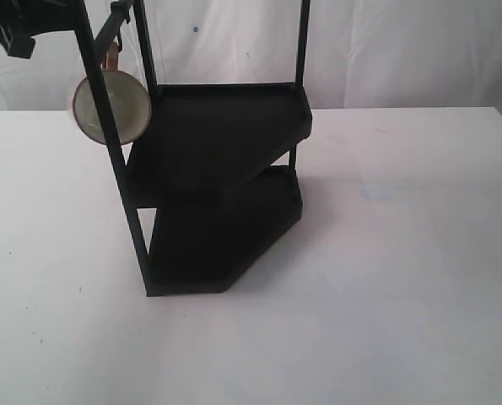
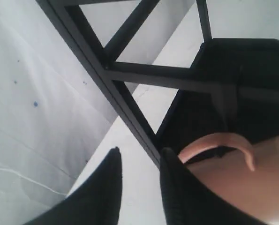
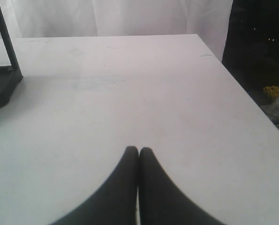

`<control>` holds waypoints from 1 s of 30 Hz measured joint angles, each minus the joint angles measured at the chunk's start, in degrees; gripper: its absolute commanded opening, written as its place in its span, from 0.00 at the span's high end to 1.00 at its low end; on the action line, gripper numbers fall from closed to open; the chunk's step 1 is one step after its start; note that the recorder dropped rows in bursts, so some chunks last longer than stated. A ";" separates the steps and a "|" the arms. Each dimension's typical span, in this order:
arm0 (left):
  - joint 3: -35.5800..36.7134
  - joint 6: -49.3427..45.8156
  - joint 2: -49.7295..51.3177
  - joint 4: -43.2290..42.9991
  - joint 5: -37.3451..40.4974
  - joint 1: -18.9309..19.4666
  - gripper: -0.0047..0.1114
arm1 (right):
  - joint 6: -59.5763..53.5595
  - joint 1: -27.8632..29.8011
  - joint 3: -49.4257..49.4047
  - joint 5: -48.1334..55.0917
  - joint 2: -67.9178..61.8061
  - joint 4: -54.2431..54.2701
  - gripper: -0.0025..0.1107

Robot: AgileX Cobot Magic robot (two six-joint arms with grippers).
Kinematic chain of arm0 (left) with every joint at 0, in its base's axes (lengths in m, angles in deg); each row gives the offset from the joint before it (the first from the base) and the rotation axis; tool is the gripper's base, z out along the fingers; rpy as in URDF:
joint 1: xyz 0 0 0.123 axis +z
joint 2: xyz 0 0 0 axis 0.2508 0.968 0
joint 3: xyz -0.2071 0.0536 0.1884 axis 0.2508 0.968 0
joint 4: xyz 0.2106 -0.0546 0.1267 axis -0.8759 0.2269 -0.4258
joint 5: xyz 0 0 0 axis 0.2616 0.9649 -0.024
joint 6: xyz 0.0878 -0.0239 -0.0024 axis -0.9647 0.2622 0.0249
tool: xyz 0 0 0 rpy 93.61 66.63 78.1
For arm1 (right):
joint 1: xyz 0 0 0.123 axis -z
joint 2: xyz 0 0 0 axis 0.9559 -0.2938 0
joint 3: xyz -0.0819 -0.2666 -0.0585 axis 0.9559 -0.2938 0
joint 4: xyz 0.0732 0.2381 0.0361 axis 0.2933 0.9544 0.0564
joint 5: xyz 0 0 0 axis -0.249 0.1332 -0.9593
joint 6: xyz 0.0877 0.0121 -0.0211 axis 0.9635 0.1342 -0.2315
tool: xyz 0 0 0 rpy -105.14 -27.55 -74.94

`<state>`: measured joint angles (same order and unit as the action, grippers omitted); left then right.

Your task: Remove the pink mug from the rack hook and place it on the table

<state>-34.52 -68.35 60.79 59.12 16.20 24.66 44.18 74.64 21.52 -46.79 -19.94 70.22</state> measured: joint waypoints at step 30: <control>-0.12 -19.16 10.04 14.17 8.63 0.52 0.48 | 0.11 0.00 0.00 0.00 0.00 0.00 0.98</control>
<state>-34.64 -87.51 70.84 73.29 24.82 25.19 44.29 74.64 21.52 -46.79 -19.94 70.22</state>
